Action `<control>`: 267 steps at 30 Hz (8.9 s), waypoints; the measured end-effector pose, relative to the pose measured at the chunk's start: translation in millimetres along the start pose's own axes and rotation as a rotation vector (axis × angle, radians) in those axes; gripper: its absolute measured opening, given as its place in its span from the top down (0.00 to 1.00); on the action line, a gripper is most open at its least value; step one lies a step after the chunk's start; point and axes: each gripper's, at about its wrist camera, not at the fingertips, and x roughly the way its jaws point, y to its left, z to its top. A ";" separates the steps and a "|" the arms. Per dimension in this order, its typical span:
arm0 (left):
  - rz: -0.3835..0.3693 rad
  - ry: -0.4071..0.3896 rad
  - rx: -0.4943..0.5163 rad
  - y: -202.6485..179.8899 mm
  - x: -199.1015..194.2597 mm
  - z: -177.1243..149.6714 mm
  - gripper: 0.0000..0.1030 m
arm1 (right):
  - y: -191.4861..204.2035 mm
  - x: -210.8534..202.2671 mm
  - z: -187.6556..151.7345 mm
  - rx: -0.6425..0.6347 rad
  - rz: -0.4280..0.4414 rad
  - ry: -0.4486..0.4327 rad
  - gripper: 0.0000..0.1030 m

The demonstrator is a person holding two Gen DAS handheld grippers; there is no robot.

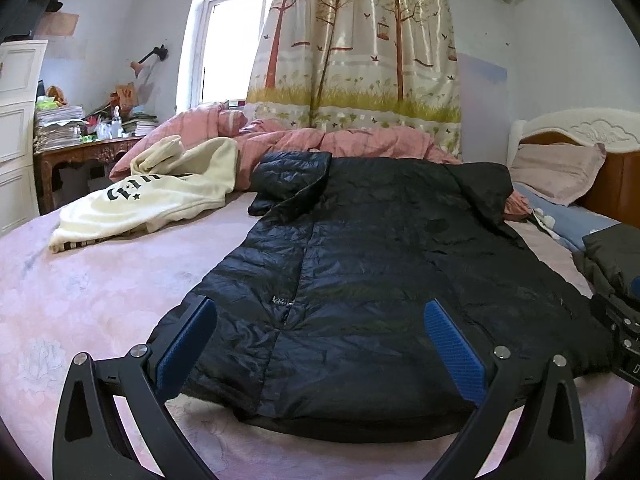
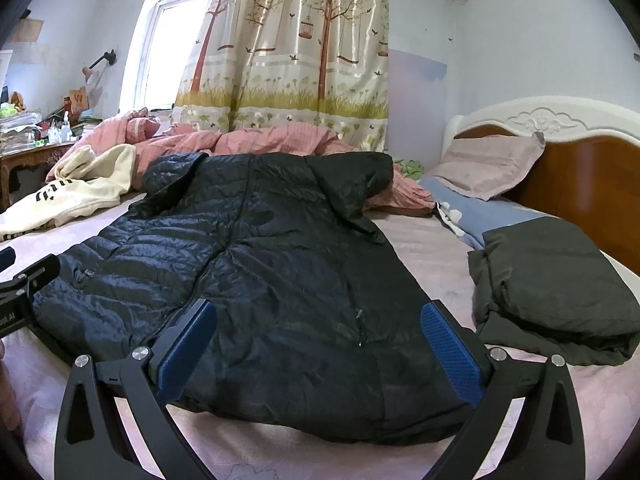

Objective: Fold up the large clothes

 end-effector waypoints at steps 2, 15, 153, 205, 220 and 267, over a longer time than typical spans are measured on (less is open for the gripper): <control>0.007 -0.007 0.015 -3.1 -1.6 -0.4 0.00 | 1.0 0.7 1.0 -0.002 -0.005 0.002 0.00; 0.017 -0.098 0.079 -14.6 -19.6 -1.0 0.00 | -2.2 -2.1 1.7 0.007 -0.015 -0.023 0.00; 0.006 0.153 -0.105 91.7 -154.2 49.6 0.97 | -155.4 -179.6 14.6 0.369 -0.068 0.082 0.96; 0.064 0.387 0.074 -7.3 49.5 -7.4 0.28 | 6.0 22.1 -10.8 -0.023 0.245 0.422 0.19; 0.357 0.377 -0.240 90.9 28.3 -21.1 0.30 | -117.5 73.7 -20.0 0.385 0.090 0.462 0.19; -0.034 0.364 0.296 13.8 -3.3 -30.4 0.71 | -9.0 -10.7 -34.8 -0.252 -0.015 0.376 0.61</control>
